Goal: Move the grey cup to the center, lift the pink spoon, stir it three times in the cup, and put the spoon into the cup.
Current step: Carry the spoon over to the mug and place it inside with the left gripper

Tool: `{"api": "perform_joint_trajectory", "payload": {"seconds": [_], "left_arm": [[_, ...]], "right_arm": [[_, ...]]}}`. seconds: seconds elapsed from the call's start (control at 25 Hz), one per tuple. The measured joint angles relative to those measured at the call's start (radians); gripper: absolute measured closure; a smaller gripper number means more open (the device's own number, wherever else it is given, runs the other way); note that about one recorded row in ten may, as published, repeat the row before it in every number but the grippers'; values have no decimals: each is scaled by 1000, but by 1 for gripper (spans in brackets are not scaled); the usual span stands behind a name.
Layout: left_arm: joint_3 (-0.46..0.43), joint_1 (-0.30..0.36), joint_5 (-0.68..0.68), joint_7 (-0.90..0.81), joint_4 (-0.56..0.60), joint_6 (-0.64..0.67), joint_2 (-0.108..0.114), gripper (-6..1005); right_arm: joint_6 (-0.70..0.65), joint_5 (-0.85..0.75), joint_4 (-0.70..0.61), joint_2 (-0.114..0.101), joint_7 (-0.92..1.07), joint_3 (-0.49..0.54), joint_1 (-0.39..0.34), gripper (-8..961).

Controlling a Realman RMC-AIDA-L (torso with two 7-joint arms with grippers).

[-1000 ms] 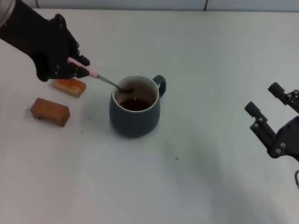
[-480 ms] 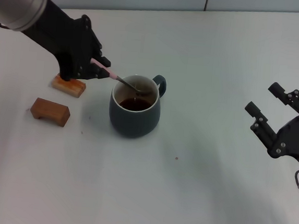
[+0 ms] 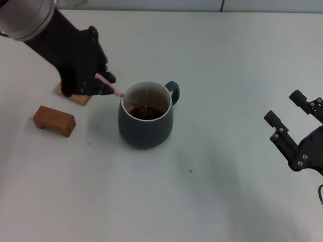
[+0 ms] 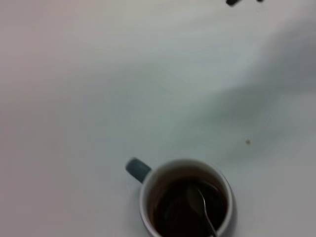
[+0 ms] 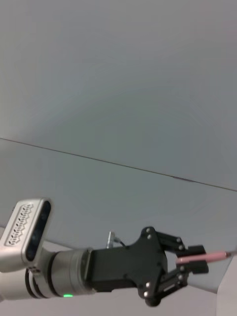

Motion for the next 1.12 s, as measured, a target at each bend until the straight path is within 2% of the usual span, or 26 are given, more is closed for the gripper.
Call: {"api": "perform_joint_trajectory", "payload": {"seconds": [0.28, 0.52, 0.8, 1.12], "left_arm": [[7, 8, 47, -2, 9, 8, 1, 755], [10, -14, 46, 0, 2, -34, -4, 748], [81, -34, 14, -17, -1, -59, -7, 741], [125, -13, 4, -45, 11, -31, -4, 733]], "right_arm": [[1, -1, 1, 0, -1, 0, 2, 423], [2, -3, 2, 0, -2, 0, -1, 423], [2, -3, 2, 0, -2, 0, -1, 423], [2, -6, 2, 0, -2, -2, 3, 423]]}}
